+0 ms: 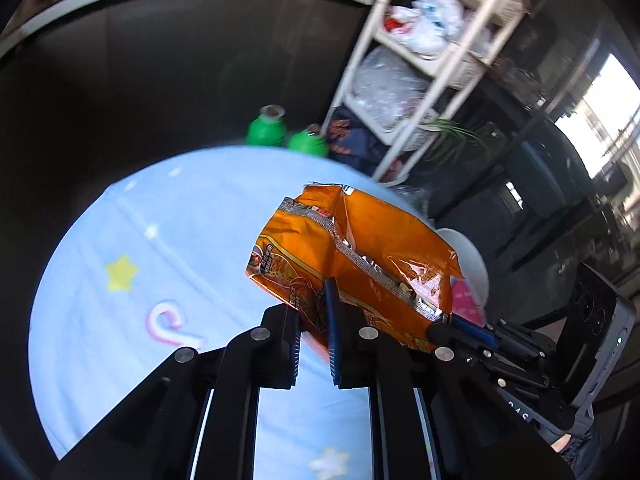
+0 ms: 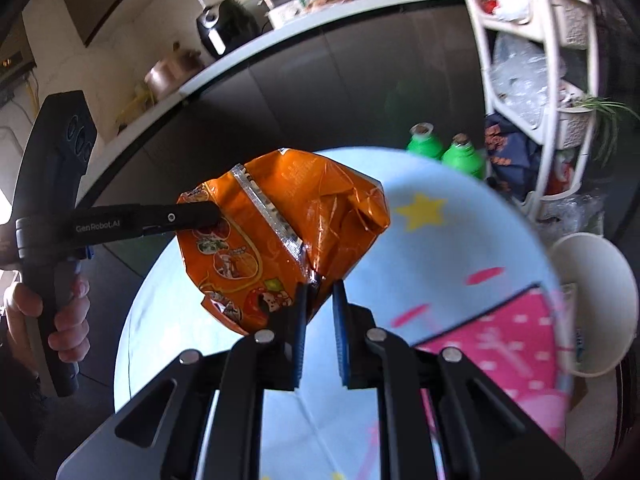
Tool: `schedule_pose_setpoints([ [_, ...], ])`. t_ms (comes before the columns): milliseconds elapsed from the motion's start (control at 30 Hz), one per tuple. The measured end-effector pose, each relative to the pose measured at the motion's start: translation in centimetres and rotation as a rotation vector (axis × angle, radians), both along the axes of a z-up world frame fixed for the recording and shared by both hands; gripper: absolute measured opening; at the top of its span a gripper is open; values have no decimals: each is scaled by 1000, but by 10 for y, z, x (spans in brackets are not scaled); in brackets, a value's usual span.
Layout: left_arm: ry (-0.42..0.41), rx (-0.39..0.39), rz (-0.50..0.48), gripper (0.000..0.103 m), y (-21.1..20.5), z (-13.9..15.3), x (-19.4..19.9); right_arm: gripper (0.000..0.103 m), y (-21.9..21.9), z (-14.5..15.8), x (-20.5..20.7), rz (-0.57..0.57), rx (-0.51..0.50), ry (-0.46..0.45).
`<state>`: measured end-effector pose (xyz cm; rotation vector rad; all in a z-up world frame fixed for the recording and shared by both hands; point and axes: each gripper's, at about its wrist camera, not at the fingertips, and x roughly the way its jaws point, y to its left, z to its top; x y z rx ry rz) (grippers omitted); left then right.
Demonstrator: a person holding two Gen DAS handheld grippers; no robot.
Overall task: Collect trash
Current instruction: 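Carry the orange chip bag over the white bin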
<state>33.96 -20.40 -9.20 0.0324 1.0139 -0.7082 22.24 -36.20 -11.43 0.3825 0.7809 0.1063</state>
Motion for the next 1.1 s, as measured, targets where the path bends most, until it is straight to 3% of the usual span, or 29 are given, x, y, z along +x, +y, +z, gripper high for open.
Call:
schedule_pose_setpoints([
  [200, -22, -16, -96, 10, -68, 15, -25, 14, -62, 21, -46, -84, -24, -36],
  [367, 0, -31, -170, 10, -130, 11, -43, 13, -114, 21, -85, -160, -47, -32],
  [733, 77, 1, -310, 11, -264, -33, -72, 13, -210, -16, -150, -325, -40, 32],
  [933, 79, 65, -351, 13, -307, -61, -79, 13, -244, -39, -163, -370, -22, 66],
  [1033, 66, 98, -345, 17, -319, -69, -80, 13, -255, -52, -158, -384, 2, 77],
  [1100, 68, 117, -325, 30, -322, -74, -74, 13, -260, -61, -154, -394, 16, 85],
])
